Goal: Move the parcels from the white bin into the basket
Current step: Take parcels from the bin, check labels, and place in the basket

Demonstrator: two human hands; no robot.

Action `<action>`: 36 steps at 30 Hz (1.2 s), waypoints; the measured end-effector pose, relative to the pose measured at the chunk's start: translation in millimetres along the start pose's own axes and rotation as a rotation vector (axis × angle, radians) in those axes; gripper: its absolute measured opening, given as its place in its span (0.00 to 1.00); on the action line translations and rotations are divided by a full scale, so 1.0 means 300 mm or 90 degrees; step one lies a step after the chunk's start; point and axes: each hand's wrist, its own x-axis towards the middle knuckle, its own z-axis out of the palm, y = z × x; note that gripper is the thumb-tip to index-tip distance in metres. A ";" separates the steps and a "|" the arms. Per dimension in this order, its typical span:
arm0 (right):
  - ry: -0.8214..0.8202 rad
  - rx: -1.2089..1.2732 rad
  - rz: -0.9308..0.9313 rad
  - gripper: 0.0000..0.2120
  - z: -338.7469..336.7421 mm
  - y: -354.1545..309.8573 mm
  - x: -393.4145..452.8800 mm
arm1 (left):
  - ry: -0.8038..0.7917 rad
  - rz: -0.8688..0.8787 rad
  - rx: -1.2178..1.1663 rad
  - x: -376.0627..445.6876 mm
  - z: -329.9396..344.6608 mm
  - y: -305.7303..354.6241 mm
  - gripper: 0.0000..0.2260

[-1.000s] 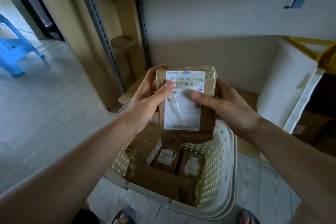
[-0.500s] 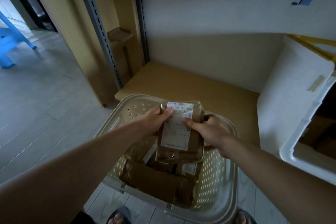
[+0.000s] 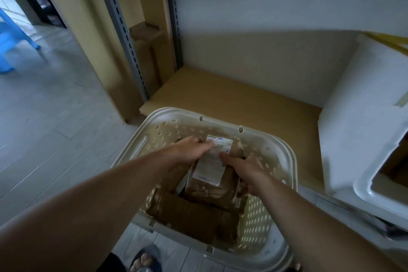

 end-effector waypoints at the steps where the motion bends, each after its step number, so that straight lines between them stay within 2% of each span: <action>1: 0.012 0.020 0.025 0.28 0.017 0.020 0.011 | -0.008 -0.003 0.065 0.009 0.002 -0.009 0.27; 6: 0.069 0.109 0.034 0.21 0.073 0.134 0.090 | -0.043 -0.059 0.311 0.069 0.025 -0.069 0.17; 8: 0.051 0.104 0.031 0.20 0.090 0.149 0.103 | -0.055 -0.087 0.368 0.090 0.019 -0.092 0.19; 13: 0.007 0.088 0.046 0.26 0.132 0.157 0.190 | -0.044 -0.081 0.359 0.184 -0.004 -0.149 0.20; 16: -0.028 0.103 0.096 0.31 0.130 0.178 0.242 | -0.072 -0.096 0.379 0.212 -0.009 -0.181 0.33; 19: -0.049 0.128 0.113 0.26 0.119 0.179 0.261 | -0.068 -0.103 0.417 0.247 -0.012 -0.225 0.37; 21: -0.059 0.126 0.126 0.27 0.120 0.169 0.263 | -0.047 -0.110 0.447 0.335 -0.007 -0.307 0.36; 23: -0.066 0.138 0.120 0.21 0.135 0.166 0.266 | -0.039 -0.121 0.471 0.376 -0.007 -0.355 0.34; 25: -0.072 0.168 0.116 0.15 0.163 0.172 0.268 | -0.048 -0.130 0.491 0.303 -0.012 -0.308 0.32; 31: 0.002 0.130 0.074 0.27 0.233 0.213 0.344 | -0.083 -0.114 0.493 0.210 -0.027 -0.243 0.33; 36: 0.043 -0.002 0.002 0.27 0.275 0.203 0.393 | -0.092 -0.128 0.474 0.195 -0.040 -0.236 0.31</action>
